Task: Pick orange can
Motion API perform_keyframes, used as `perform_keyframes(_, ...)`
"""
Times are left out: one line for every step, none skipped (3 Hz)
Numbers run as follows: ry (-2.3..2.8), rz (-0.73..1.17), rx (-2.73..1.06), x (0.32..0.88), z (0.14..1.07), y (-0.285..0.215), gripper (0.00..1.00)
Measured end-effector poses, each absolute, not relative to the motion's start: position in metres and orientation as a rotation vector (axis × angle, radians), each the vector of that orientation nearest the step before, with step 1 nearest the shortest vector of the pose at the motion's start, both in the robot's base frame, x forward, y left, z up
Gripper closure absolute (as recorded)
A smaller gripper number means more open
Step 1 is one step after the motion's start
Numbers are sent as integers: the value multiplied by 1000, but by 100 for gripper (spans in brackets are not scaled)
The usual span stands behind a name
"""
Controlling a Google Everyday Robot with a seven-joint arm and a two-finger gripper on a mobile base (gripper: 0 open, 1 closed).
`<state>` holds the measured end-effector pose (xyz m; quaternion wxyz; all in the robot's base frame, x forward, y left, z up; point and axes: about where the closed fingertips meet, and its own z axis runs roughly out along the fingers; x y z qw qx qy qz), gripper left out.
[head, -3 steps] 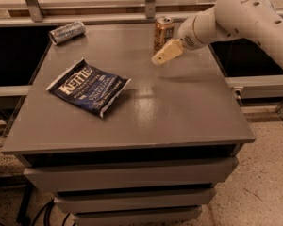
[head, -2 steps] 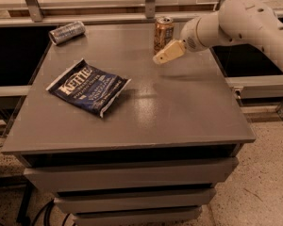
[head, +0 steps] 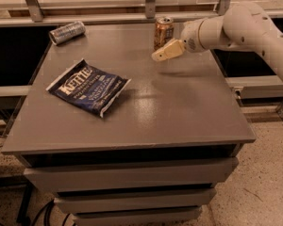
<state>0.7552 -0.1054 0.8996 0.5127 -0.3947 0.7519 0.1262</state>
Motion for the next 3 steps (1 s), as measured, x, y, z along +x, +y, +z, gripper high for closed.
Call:
perform_keyframes(1767, 349, -966, 763, 904, -98, 0)
perform_keyframes(1732, 383, -993, 767, 908, -87, 0)
perform_keyframes(1718, 404, -1013, 770, 909, -80, 0)
